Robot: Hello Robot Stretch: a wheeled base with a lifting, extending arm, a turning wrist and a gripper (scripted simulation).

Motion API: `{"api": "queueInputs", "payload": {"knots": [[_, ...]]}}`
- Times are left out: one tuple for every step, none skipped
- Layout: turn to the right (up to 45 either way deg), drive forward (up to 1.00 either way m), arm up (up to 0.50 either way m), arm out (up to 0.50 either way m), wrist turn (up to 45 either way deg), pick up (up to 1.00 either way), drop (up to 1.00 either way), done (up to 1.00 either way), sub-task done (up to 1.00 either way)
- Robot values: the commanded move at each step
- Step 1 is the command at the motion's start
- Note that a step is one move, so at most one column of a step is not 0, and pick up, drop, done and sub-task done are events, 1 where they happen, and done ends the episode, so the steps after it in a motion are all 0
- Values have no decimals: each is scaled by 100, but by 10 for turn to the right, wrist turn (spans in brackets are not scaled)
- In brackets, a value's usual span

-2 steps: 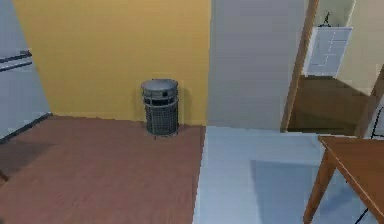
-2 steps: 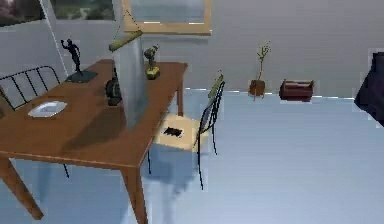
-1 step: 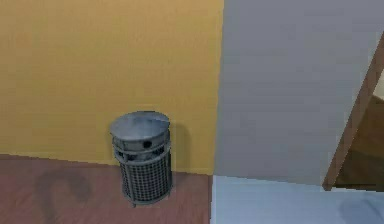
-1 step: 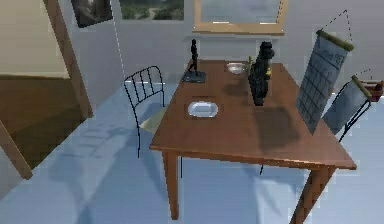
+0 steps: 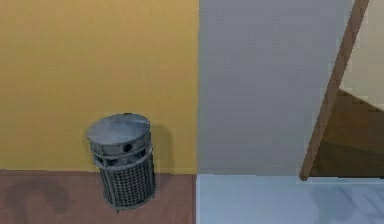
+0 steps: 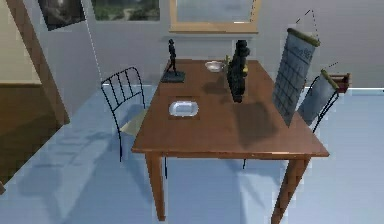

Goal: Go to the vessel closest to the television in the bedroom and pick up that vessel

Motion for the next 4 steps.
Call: {"api": "queueInputs", "payload": {"knots": [[0, 50, 0, 0, 0, 0, 0, 0, 0], [450, 0, 0, 0, 0, 0, 0, 0, 0], [180, 0, 0, 0, 0, 0, 0, 0, 0], [0, 100, 0, 0, 0, 0, 0, 0, 0]]}}
